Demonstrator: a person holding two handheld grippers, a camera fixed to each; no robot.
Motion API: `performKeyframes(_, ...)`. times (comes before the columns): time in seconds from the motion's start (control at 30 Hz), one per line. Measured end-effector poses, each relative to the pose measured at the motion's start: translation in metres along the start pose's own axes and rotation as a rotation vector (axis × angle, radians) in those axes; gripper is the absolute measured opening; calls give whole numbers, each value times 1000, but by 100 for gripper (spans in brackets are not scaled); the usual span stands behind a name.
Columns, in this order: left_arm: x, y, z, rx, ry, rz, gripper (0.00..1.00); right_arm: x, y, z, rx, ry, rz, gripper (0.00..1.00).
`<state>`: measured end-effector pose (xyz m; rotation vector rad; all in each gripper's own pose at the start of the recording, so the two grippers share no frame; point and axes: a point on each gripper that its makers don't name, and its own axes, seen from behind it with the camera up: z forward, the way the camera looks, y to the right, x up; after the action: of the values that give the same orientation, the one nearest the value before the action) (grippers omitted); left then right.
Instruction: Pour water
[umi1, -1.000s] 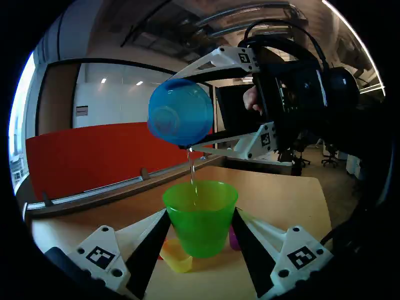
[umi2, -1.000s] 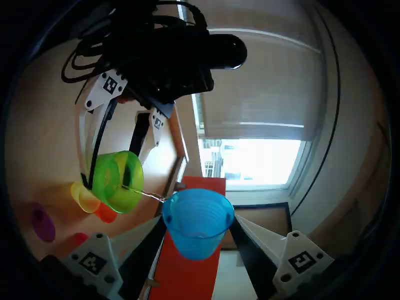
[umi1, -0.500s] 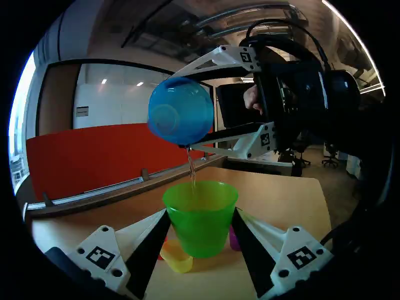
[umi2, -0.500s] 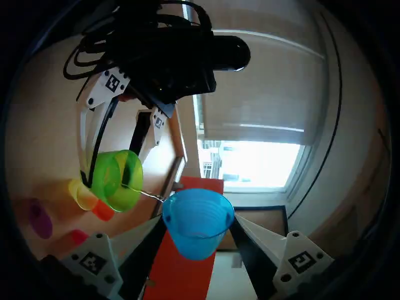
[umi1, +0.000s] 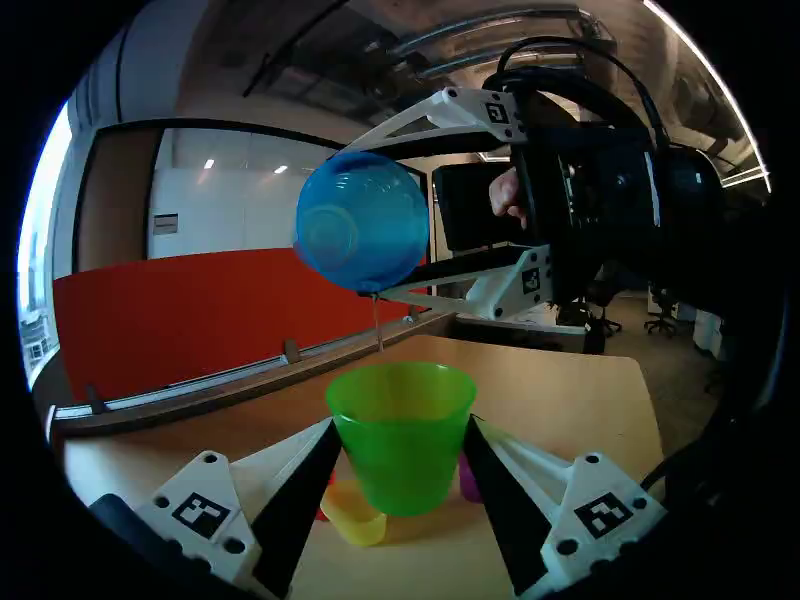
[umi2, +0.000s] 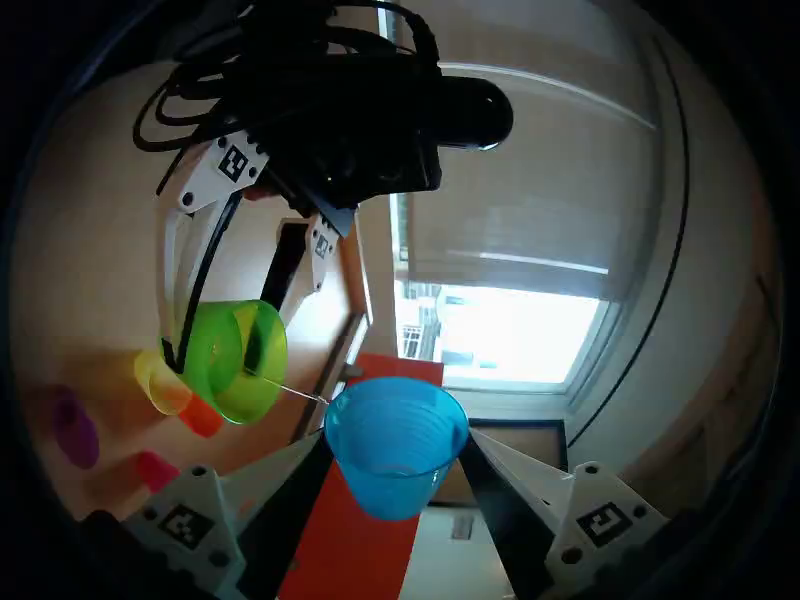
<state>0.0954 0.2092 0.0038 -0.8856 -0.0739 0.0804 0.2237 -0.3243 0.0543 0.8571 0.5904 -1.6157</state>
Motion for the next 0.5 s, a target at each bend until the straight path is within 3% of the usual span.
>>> performKeyframes(0.5,1,-1,-2,3,4,-3,83,7,3,-1,-7,6,-3,90)
